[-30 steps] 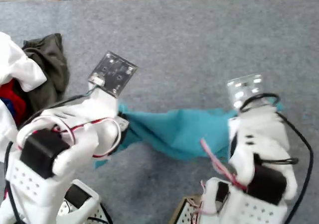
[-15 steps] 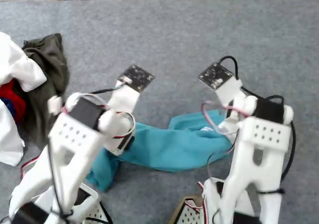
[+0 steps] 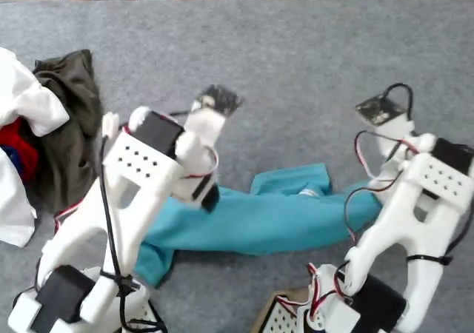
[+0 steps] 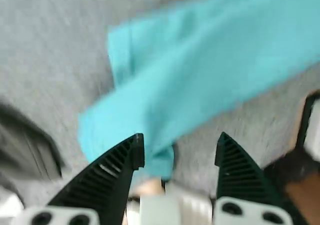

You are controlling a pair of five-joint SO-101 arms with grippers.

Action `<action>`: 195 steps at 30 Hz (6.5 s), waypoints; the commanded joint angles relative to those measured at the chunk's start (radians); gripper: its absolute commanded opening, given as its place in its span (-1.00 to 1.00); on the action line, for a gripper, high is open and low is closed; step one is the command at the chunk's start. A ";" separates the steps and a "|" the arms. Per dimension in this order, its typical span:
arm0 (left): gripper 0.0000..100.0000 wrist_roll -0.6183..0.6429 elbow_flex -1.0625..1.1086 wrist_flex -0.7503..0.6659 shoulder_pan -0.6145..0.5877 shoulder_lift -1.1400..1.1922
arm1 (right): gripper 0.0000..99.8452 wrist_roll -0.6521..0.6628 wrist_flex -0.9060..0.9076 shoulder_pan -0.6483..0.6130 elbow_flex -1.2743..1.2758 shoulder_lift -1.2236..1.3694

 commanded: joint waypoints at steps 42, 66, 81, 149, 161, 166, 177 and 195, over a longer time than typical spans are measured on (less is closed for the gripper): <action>-0.94 0.035 -0.012 -0.258 -0.107 0.532 | -0.77 -0.170 -0.299 0.272 0.171 0.288; -0.94 0.035 -0.012 -0.258 -0.110 0.534 | -0.60 -0.330 -0.358 0.161 0.173 0.400; -0.94 0.034 0.047 -0.264 -0.114 0.526 | -0.97 -0.336 -0.325 0.181 0.173 0.406; -0.94 -0.003 0.429 -0.459 0.321 0.117 | -0.97 -0.147 -0.707 0.462 0.286 -0.077; -0.94 0.338 -0.097 -0.454 0.035 0.186 | -0.97 -0.155 -0.709 0.460 0.272 0.174; -0.94 0.505 -0.252 -0.516 0.082 0.489 | -0.97 -0.155 -0.717 0.462 0.265 0.278; -0.62 0.779 -0.800 -0.253 0.142 0.994 | -0.97 -0.155 -0.769 0.466 0.278 0.367; -0.62 0.890 -1.257 0.018 0.183 1.352 | -0.97 -0.155 -0.770 0.462 0.277 0.367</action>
